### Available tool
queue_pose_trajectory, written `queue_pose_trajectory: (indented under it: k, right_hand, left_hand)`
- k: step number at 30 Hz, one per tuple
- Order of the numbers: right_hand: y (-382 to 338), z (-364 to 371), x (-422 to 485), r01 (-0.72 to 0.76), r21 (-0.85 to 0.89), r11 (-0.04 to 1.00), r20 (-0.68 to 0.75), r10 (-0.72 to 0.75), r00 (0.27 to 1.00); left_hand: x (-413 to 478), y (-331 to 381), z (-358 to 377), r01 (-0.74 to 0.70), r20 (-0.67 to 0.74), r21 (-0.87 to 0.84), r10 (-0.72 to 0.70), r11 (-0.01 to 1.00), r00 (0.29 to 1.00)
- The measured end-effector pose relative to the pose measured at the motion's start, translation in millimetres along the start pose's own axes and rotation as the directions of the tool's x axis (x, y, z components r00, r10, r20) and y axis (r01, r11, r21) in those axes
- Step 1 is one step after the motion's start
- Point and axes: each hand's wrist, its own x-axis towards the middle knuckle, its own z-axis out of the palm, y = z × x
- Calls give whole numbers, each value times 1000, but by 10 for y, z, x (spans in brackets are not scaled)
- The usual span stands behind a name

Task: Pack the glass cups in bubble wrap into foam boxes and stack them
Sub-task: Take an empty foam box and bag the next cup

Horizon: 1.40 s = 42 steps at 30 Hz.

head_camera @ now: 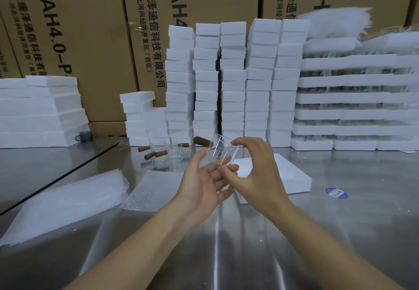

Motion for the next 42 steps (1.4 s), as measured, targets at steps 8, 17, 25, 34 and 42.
queue_pose_trajectory:
  k: [8, 17, 25, 34, 42]
  right_hand:
    - [-46, -28, 11, -20, 0, 1000, 14, 20, 1000]
    - [175, -88, -16, -181, -6, 983, 420, 167, 892]
    - [139, -99, 68, -471, 214, 856, 387, 368, 845]
    - [151, -129, 43, -629, 219, 746, 381, 528, 759]
    - [39, -64, 19, -662, 169, 730, 450, 541, 711]
  left_hand:
    - [27, -51, -19, -40, -26, 131, 43, 991, 999]
    - [123, 92, -131, 48, -237, 180, -4, 983, 971]
    - [269, 144, -621, -15, -75, 986, 523, 165, 849]
    - [332, 171, -947, 190, -102, 969, 441, -159, 891]
    - [312, 215, -788, 28, 57, 993, 667, -116, 743]
